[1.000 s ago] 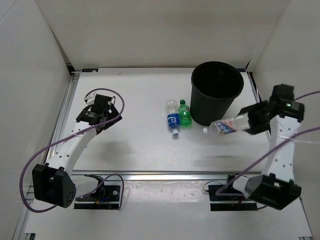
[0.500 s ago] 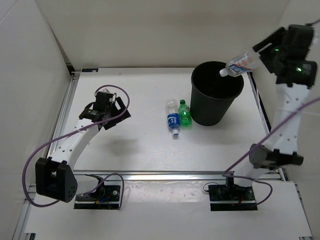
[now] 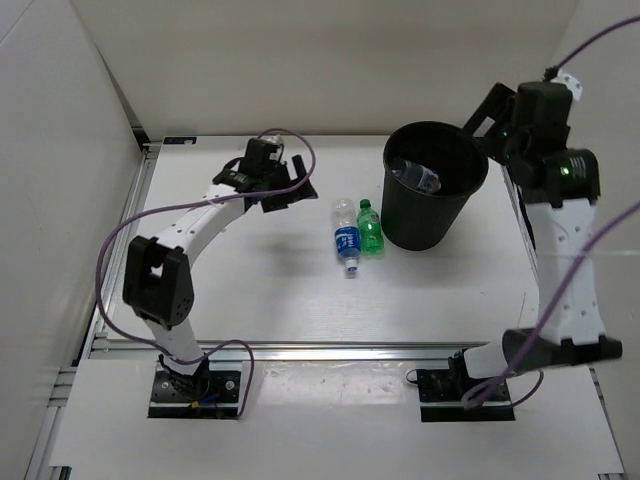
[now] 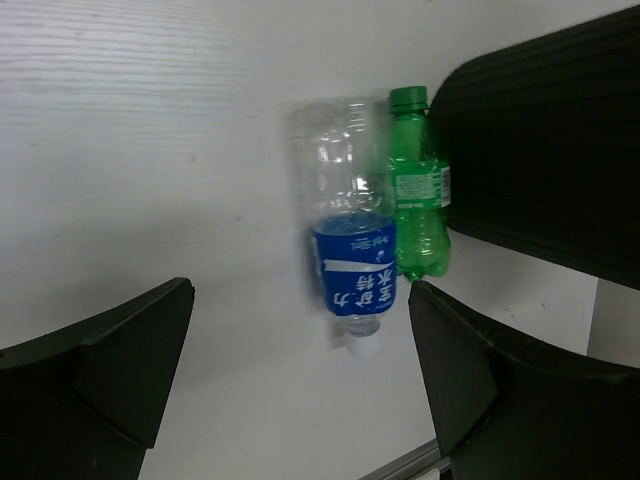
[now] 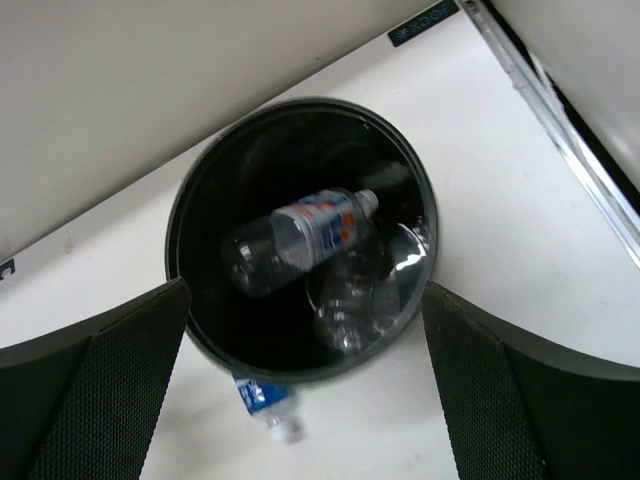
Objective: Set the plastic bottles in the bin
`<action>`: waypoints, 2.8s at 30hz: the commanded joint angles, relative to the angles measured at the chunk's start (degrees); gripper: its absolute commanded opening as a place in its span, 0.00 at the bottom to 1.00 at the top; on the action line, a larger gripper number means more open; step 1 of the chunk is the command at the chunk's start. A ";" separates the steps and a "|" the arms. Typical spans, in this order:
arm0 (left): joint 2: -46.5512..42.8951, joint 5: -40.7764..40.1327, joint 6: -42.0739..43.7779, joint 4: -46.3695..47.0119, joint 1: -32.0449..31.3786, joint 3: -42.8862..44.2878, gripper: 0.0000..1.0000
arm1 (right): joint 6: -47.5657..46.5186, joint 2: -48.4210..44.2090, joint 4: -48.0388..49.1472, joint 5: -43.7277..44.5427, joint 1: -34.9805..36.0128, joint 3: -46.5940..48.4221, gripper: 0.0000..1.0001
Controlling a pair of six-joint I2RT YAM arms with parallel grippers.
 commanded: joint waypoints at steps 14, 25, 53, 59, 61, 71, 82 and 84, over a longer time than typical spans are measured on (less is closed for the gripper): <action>24.56 7.35 3.08 1.81 -7.04 18.35 1.00 | 1.00 -20.36 -7.44 2.40 -3.78 -17.39 1.00; 33.27 14.37 1.94 1.81 -8.09 22.23 1.00 | -2.42 -24.66 -12.19 1.79 -7.39 -19.85 1.00; 24.40 -1.01 5.89 8.36 -7.11 64.78 0.66 | 2.76 -25.37 -9.20 -2.17 -7.39 -29.96 1.00; 31.08 1.12 3.16 23.25 -14.75 65.83 0.64 | 1.01 -25.89 -11.66 -2.17 -7.39 -29.17 1.00; 32.48 0.59 4.39 23.77 -16.43 65.82 0.72 | 0.48 -26.42 -12.89 -1.64 -7.39 -28.64 1.00; 21.97 -3.19 11.58 23.78 -16.62 53.90 1.00 | 1.53 -33.27 -17.55 -0.32 -7.39 -32.67 0.97; -4.52 10.31 -0.09 22.73 4.11 3.95 1.00 | 6.89 -35.03 -15.27 -3.30 -7.39 -39.27 0.99; -1.19 18.31 1.40 22.73 4.13 3.95 1.00 | 6.89 -34.43 -14.74 -3.31 -7.39 -39.89 0.99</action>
